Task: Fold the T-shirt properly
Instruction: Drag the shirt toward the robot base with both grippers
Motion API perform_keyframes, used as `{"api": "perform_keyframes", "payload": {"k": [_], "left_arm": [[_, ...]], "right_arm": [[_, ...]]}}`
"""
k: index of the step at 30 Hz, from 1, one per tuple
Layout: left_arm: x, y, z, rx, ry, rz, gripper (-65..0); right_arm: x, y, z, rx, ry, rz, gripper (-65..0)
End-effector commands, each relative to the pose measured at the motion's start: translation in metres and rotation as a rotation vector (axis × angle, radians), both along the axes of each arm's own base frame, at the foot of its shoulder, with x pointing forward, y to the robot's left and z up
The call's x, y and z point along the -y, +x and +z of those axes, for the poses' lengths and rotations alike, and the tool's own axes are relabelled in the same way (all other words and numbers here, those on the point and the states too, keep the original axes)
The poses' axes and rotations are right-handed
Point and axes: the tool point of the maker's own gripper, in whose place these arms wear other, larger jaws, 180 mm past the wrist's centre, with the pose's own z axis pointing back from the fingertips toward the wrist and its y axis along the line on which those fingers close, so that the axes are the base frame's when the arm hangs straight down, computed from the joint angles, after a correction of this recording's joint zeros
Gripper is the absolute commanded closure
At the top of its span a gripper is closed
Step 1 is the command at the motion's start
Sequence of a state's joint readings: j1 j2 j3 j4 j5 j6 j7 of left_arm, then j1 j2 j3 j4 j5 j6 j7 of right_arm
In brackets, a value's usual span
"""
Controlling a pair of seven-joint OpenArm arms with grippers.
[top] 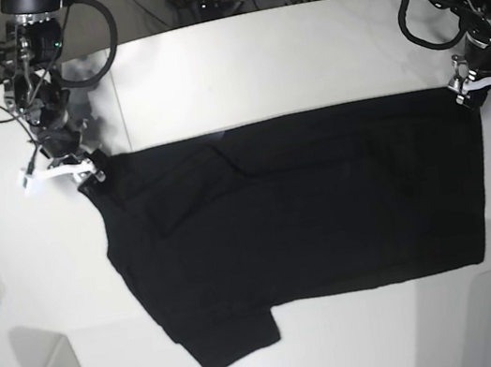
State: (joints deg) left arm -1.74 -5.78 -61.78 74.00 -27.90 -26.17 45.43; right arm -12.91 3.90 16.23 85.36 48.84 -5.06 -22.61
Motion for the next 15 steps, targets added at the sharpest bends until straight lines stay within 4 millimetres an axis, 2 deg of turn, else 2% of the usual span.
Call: {"api": "perform_keyframes", "payload": {"k": [1,5,7,8,10,15], "left_arm": [[-0.004,-0.002,0.001,-0.023,0.011,-0.004,-38.3],[-0.004,-0.003,0.001,-0.024,0.011,-0.002,-17.1],[-0.004,-0.003,0.000,-0.025,0.011,-0.002,-3.5],[-0.004,-0.004,0.000,-0.027,0.011,-0.002,0.0],[-0.004,-0.005,-0.001,-0.030,0.011,-0.002,0.0],[-0.009,-0.014,-0.001,-0.053,0.029,-0.008,0.0]], "right_arm": [[-0.001,-0.009,-0.009,-0.057,0.001,0.011,-31.7],[0.000,-0.009,-0.009,-0.055,0.000,0.012,-16.7],[0.000,-0.009,-0.009,-0.055,0.000,0.012,-9.3],[0.000,-0.009,-0.009,-0.055,0.000,0.012,-5.9],[0.000,-0.009,-0.009,-0.056,0.000,0.010,0.0],[0.002,-0.011,-0.010,-0.059,-0.001,0.006,0.0]]}}
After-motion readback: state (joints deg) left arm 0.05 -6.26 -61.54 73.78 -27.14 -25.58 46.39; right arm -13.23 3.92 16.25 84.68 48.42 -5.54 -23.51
